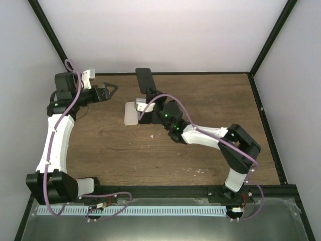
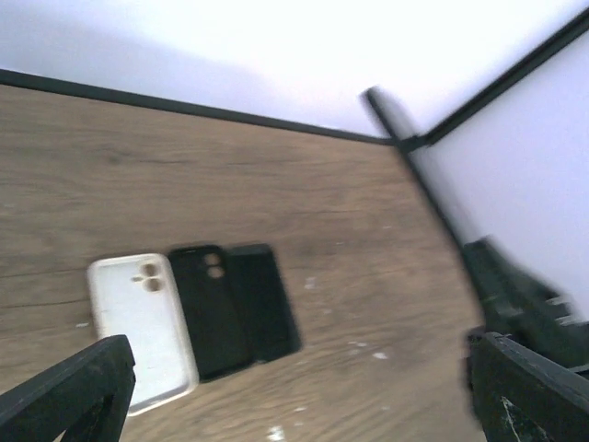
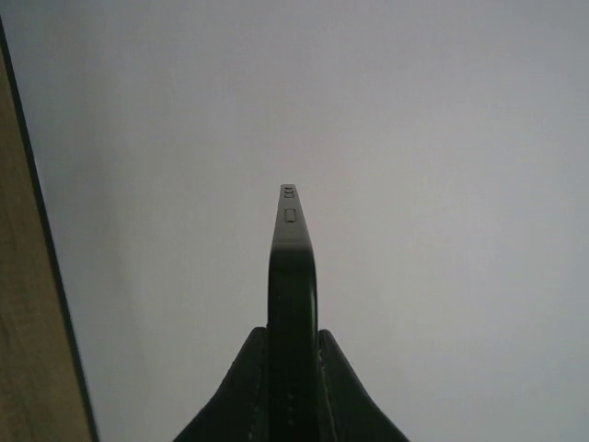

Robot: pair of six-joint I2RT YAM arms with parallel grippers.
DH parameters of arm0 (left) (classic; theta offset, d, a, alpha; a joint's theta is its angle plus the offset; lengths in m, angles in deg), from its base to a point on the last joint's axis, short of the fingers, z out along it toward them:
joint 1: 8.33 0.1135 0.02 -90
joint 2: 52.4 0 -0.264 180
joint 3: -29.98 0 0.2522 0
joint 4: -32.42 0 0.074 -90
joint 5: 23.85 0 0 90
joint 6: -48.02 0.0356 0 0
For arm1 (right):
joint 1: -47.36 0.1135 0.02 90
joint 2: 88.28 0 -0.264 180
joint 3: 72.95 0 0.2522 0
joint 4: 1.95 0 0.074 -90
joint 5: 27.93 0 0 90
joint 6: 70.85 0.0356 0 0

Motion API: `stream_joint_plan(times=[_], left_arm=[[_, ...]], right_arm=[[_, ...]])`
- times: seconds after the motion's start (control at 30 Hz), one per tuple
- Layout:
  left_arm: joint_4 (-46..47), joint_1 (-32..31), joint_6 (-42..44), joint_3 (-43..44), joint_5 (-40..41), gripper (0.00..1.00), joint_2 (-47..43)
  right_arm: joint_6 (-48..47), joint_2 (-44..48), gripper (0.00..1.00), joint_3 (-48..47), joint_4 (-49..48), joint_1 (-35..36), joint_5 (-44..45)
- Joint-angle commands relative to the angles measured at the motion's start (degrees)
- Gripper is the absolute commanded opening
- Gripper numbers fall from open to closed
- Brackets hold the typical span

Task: Take the phone out of the phone case
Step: Place the phone at the center of the board.

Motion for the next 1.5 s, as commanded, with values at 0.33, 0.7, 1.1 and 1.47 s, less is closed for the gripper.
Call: stream_joint_plan(times=[0.33, 0.7, 1.1, 1.47], left_arm=[[21.24, -4.71, -25.23, -8.78, -20.67, 0.87, 0.59], [26.74, -6.45, -28.53, -12.33, -21.85, 0.54, 0.98], [32.57, -4.13, -34.14, -14.33, -23.87, 0.05, 1.43], [29.49, -0.9, -26.98, -9.63, -23.79, 0.0, 1.98]], right_arm=[[-16.54, -2.97, 0.01, 2.93, -23.86, 7.79, 1.8], [-17.78, -5.22, 0.01, 3.46, -26.03, 11.85, 2.38], [-16.19, -3.58, 0.39, 5.77, -26.98, 12.7, 3.64], [17.66, 5.48, 0.77, 2.76, 21.37, 12.29, 0.55]])
